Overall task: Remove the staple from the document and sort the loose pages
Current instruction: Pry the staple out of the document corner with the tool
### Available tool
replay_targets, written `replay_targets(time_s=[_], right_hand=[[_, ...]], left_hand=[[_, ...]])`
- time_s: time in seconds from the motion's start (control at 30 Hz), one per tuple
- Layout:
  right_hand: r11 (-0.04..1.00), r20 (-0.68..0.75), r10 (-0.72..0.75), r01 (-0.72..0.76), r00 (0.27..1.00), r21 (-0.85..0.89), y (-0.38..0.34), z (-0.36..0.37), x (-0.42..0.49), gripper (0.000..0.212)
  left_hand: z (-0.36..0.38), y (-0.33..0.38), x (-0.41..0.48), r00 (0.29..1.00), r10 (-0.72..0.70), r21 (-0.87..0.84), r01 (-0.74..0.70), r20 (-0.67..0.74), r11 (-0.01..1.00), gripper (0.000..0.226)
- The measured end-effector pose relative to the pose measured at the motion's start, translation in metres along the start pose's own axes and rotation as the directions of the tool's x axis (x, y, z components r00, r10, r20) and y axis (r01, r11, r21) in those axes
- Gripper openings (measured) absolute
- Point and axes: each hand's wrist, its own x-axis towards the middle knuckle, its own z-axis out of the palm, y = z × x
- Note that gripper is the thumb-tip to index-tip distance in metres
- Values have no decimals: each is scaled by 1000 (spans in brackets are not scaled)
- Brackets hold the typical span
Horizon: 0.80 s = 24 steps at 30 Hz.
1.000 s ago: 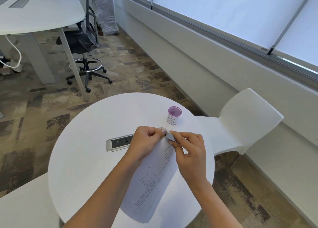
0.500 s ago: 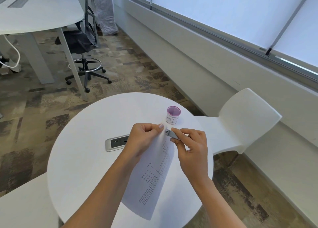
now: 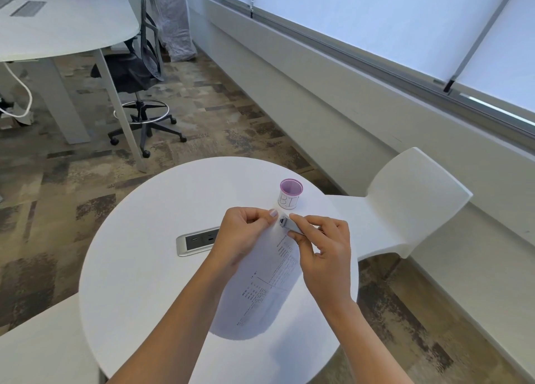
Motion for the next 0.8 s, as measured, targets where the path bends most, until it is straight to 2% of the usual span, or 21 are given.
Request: replay_targets(time_s=[0.23,0.43,0.57,0.8], right_hand=[[992,20,-76,78,997,-97,0,0,-1,35],[1000,31,-4,4,1000,8,-1,1,-2,35],[999,3,-17,17,1000,-36,0,3,-5,35],[981,-53,-170,164,984,-102,11,4,-6,26]], left_hand=[[1,-1,1,1000,-14,14,14,-6,1000,32],[3,-2,2,1000,-24,15,24,-16,1000,30],[4,-3,2,1000,-11,39,12,-23,999,27],[3,-5,5,1000,-2,54,2,14,999,25]])
